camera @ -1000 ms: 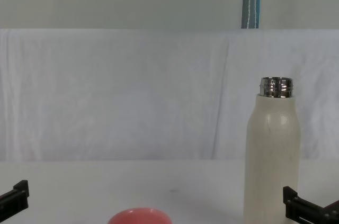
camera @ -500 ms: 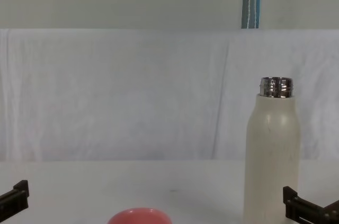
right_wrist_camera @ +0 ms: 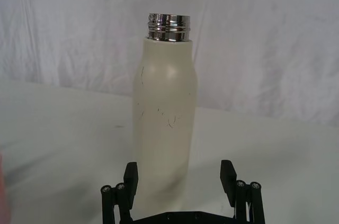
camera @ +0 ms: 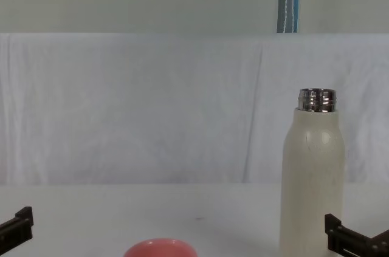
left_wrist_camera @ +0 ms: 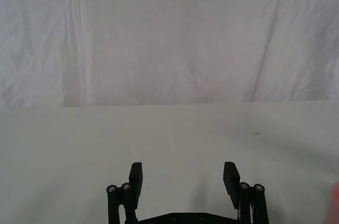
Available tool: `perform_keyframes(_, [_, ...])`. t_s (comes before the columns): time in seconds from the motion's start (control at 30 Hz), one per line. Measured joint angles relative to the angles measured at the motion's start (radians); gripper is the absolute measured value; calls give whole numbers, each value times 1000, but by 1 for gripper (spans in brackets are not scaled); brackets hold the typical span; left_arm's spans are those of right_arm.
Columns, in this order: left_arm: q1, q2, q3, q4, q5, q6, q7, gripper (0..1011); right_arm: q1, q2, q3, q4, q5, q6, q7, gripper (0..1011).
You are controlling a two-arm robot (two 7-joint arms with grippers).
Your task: Grasp the thermos with one hand and pour water into the cup lid.
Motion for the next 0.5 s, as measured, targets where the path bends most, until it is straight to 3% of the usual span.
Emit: perform_keyframes(0.5, [0,0,0,0,0,0,0,1001,0,0,0,0,0,0,0,1001])
